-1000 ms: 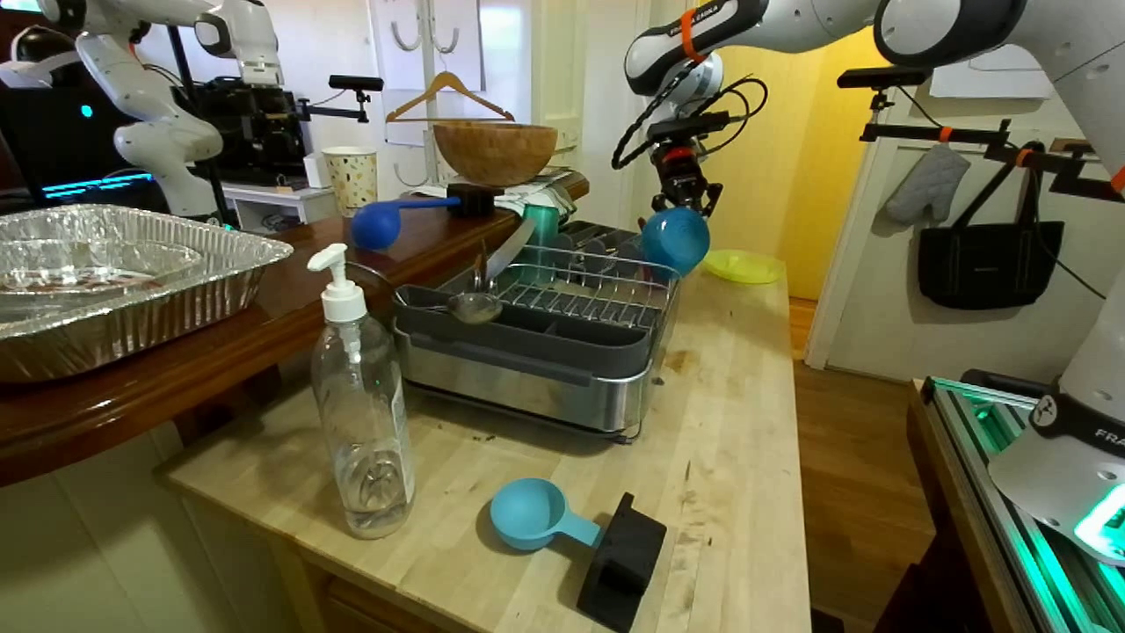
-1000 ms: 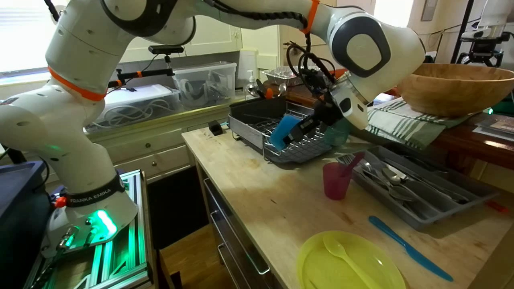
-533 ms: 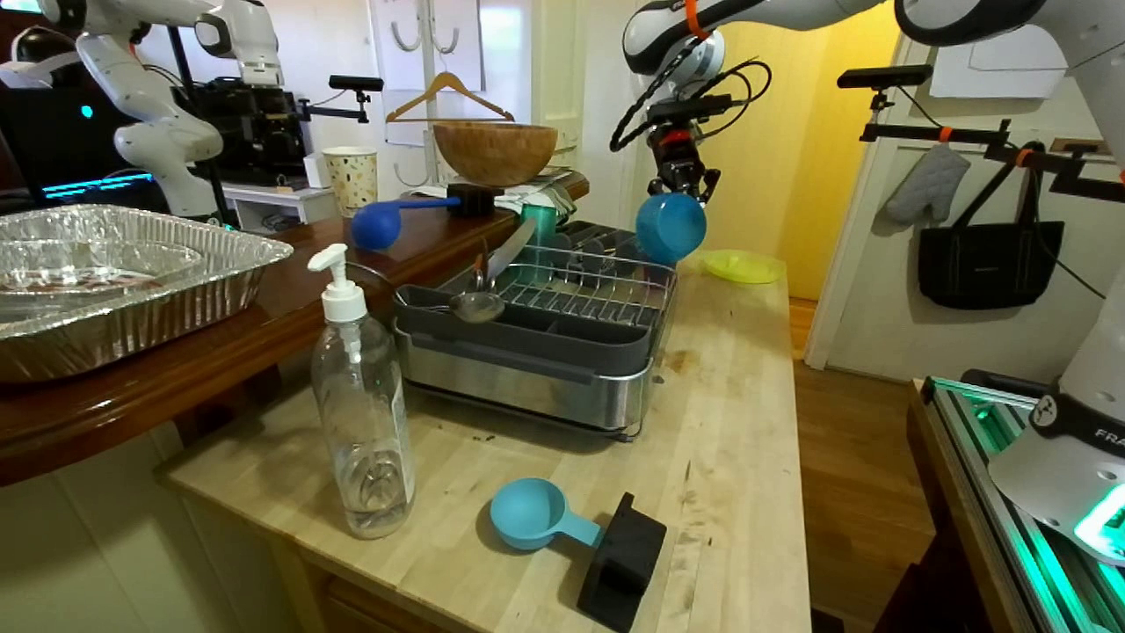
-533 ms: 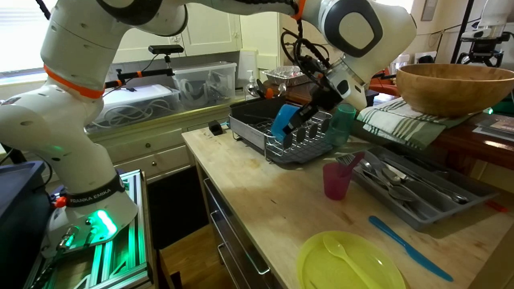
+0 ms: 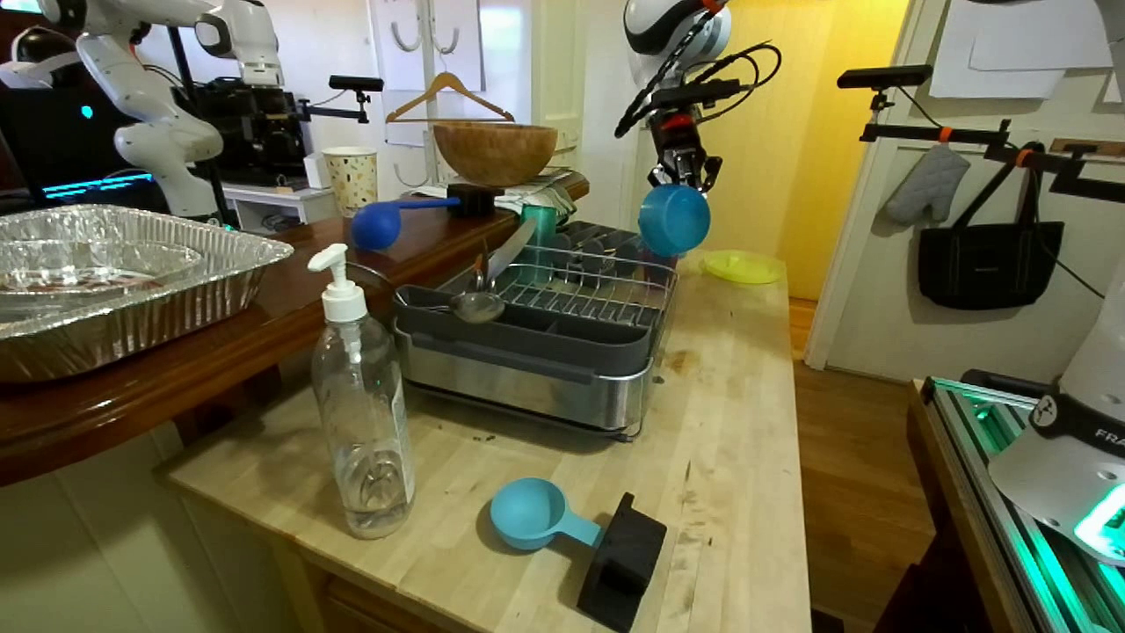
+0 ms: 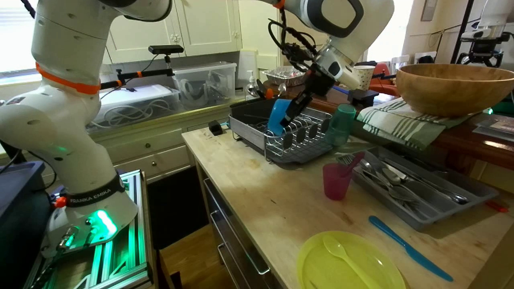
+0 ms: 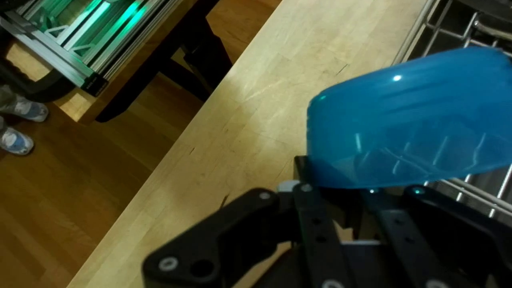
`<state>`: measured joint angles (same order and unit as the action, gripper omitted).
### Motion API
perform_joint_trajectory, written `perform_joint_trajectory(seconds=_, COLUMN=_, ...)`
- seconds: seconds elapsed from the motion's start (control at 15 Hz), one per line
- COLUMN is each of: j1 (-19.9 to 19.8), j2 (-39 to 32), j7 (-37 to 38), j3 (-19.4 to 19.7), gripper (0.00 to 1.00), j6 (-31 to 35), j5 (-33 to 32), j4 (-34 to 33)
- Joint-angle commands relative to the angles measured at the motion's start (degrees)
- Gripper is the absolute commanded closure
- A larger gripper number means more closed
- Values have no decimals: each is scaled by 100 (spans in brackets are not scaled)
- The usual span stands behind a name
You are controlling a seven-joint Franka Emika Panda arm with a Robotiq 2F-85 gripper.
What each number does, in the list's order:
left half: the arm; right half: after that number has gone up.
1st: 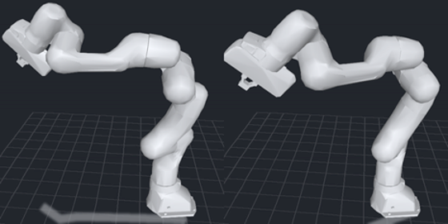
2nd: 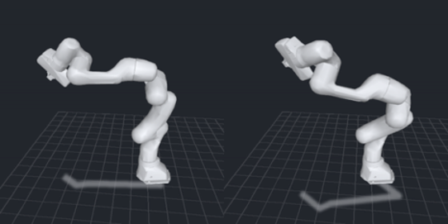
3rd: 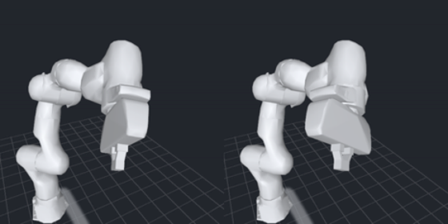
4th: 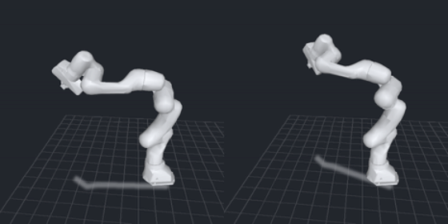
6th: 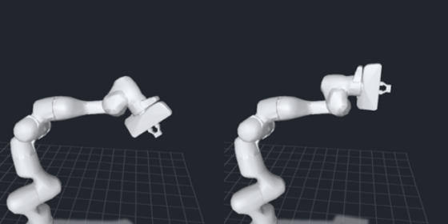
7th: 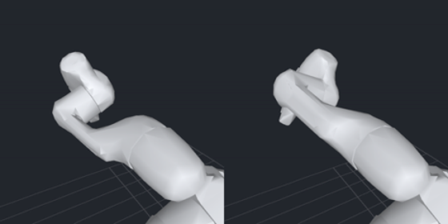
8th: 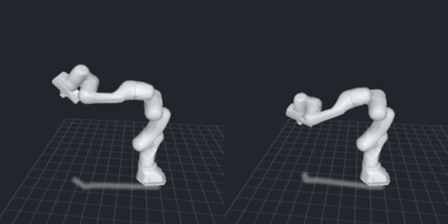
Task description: Turn the blue bowl upside down, then place the blue spoon inside
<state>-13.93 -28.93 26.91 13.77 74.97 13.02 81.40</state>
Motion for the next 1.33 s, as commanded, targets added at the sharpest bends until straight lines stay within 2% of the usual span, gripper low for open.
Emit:
perform_joint_trajectory(seconds=0.0, j1=302, j2=871, j7=-81, j3=55, gripper=98, j6=773, j5=-564, j4=1256)
perform_joint_trajectory(seconds=0.6, j1=400, j2=2164, j7=199, j3=9, gripper=98, j6=1941, j5=-1204, j4=3010)
perform_joint_trajectory(seconds=1.0, j1=508, j2=2734, j7=1170, j3=-138, gripper=98, j6=3224, j5=-1424, j4=4063)
perform_joint_trajectory(seconds=1.27, j1=562, j2=3007, j7=1802, j3=-304, gripper=98, j6=3643, j5=-1716, j4=4604)
